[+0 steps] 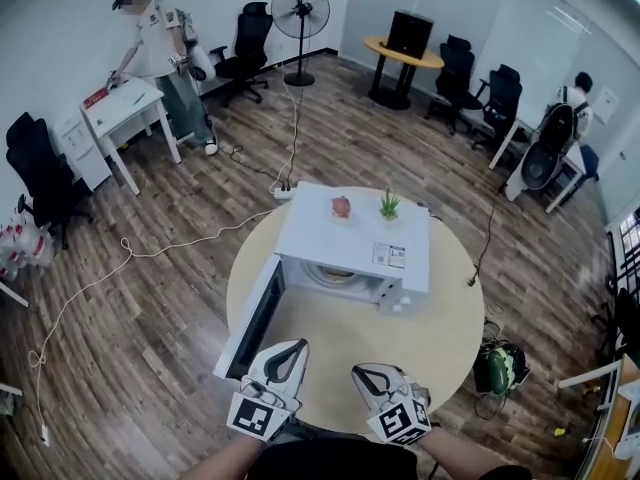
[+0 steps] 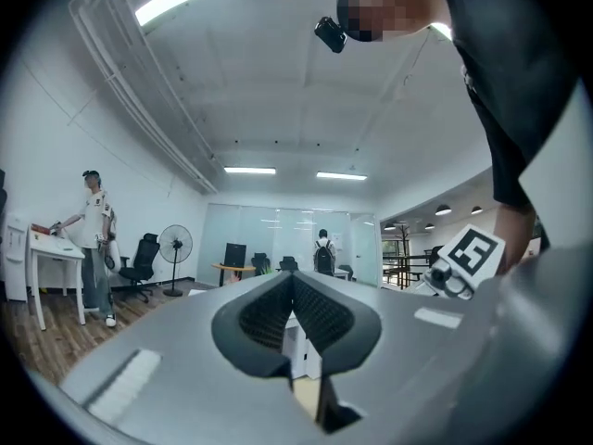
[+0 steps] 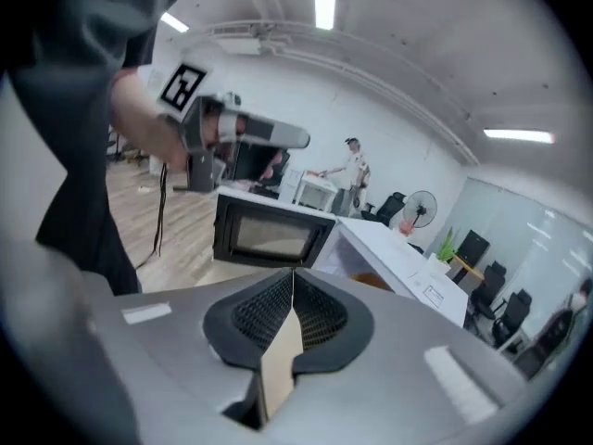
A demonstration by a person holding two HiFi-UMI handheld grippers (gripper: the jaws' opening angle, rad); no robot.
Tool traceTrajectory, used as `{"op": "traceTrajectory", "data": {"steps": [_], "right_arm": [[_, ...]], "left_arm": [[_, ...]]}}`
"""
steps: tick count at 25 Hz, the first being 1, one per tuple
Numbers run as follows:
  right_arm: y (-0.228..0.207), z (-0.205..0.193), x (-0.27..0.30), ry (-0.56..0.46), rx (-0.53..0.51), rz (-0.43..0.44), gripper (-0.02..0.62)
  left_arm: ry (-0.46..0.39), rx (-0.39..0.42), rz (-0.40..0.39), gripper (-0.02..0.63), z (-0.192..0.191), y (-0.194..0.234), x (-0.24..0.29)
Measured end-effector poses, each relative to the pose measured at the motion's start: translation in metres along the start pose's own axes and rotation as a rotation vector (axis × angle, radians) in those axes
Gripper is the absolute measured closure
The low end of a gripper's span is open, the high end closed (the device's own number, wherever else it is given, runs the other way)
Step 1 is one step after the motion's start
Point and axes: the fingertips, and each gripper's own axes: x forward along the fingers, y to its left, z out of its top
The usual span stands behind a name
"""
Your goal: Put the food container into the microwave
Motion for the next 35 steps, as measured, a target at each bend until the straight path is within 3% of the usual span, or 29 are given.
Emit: {"op": "traceTrajectory", "data": {"steps": [3, 7, 10, 16, 22, 35], "right_arm": [[-0.014, 0.039, -0.03, -0.144, 0.155, -0.061, 0.583], [-0.048, 0.076, -0.073, -0.32, 0.285, -0.188, 0.583], [-0.074, 0.087, -0.103, -0.414, 0.324, -0.276, 0.583], [-0.115, 0.083, -0.149, -0.543, 0.363, -0.436, 0.583], [-0.137, 0.066, -0.162, -0.594, 0.45, -0.509, 0.586], [-0.151, 0.045, -0.167, -0.572, 0.463, -0.6, 0.588]], "left_arm": [[-0.032, 0.008, -0.025, 0.607, 0.02, -0.011, 0.008], [-0.119, 0.029, -0.059, 0.607, 0.054, -0.019, 0.014], [-0.097, 0.028, -0.041, 0.607, 0.064, -0.015, 0.016], [-0.182, 0.082, -0.025, 0.607, 0.09, -0.008, 0.015], [-0.182, 0.069, -0.014, 0.607, 0.096, -0.01, 0.014], [-0.183, 0.07, 0.009, 0.607, 0.095, -0.004, 0.017]]}}
